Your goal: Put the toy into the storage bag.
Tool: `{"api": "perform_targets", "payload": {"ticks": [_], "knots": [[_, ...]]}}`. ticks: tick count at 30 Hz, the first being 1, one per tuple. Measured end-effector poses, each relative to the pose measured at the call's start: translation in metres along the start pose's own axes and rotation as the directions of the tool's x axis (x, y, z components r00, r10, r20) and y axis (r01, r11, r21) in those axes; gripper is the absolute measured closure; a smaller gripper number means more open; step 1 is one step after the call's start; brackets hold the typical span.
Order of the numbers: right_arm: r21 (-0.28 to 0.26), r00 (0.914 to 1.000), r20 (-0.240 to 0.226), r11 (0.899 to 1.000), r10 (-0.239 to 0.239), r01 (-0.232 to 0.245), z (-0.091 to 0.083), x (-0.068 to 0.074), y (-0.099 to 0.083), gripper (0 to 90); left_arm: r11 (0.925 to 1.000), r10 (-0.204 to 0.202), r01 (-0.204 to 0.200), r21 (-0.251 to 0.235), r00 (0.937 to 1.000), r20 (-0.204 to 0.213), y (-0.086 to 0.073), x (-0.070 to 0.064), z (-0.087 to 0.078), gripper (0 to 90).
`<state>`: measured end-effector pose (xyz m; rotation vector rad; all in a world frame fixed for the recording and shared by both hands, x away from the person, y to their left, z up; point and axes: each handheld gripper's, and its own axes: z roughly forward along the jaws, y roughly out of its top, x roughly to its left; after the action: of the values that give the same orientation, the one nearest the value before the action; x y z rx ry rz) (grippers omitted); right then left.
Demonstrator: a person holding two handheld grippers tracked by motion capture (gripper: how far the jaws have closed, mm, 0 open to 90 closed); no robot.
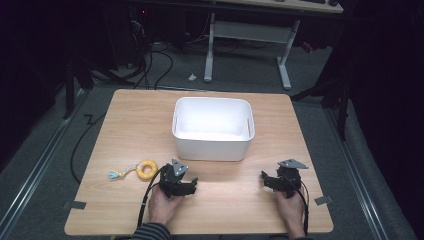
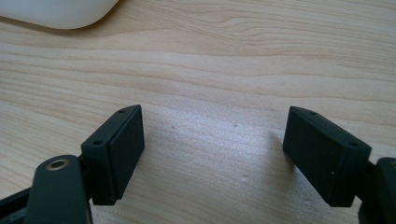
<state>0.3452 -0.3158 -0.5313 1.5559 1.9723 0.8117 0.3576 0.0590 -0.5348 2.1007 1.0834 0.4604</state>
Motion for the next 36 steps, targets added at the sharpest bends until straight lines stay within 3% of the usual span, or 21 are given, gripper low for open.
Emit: {"api": "perform_targets", "payload": {"ticks": [5, 34, 36], "knots": [[0.002, 1.0000, 0.001, 1.000, 0.000, 0.000, 0.000, 0.000, 0.000, 20.9, 0.9992, -0.040, 0.040, 0.006, 0.9990, 0.017, 0.002, 0.005, -0.003, 26.5], [0.001, 1.0000, -0.003, 1.000, -0.004, 0.004, 0.000, 0.000, 0.000, 20.9, 0.9989, -0.025, 0.024, -0.040, 0.9997, -0.007, 0.008, 0.018, -0.042, 27.8], [0.001, 1.0000, -0.003, 1.000, -0.004, 0.004, 0.000, 0.000, 0.000, 20.8, 0.9985, -0.035, 0.036, -0.043, 0.9993, 0.009, 0.009, 0.020, -0.045, 27.8]]}}
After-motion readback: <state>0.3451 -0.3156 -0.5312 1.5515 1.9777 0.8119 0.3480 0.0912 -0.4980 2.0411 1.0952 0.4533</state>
